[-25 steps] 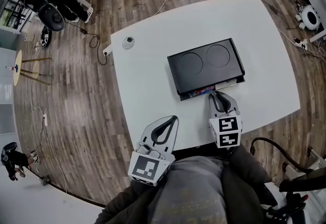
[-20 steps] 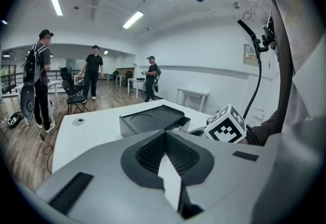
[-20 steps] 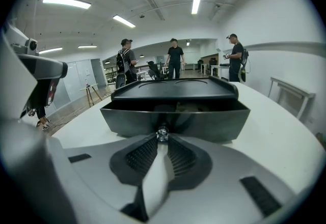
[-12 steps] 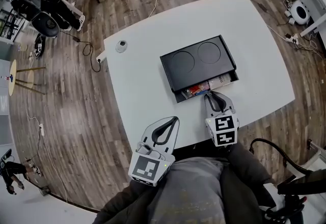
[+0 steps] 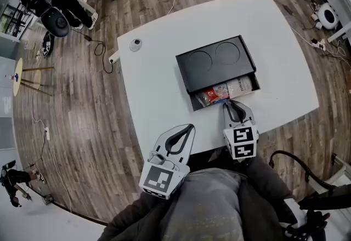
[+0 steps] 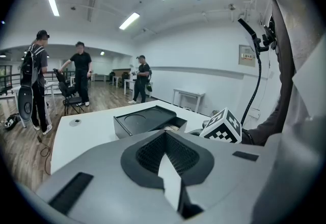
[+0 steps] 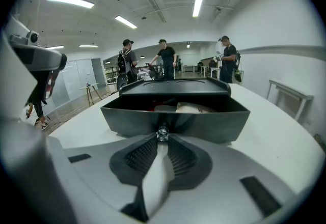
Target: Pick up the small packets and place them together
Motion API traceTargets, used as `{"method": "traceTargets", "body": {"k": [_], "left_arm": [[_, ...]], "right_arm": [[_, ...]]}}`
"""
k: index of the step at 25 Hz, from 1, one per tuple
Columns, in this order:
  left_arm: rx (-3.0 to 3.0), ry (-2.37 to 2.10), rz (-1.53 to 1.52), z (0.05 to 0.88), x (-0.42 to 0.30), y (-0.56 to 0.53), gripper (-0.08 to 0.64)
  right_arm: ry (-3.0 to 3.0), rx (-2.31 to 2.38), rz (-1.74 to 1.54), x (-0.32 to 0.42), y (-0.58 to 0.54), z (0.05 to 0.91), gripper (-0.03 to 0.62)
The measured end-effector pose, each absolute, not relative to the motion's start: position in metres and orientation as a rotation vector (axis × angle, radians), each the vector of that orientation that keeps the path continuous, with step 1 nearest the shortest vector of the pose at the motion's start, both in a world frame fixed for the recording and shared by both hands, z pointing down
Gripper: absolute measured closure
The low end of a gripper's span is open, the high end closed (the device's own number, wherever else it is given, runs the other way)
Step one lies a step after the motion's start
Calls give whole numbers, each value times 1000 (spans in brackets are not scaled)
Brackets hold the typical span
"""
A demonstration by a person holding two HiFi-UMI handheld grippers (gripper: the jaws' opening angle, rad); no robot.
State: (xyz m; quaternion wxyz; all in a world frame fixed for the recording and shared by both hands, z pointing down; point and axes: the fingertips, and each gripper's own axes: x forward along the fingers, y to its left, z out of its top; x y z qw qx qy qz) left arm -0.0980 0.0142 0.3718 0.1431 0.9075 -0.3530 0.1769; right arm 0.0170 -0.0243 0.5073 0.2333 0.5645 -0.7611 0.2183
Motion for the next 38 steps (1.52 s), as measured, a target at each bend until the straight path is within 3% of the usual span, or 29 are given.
{"method": "traceTargets", "body": {"k": [38], "left_arm": [[2647, -1009, 493, 359, -77, 71, 557]], "right_arm": [[-2103, 1515, 594, 23, 42, 506, 523]]}}
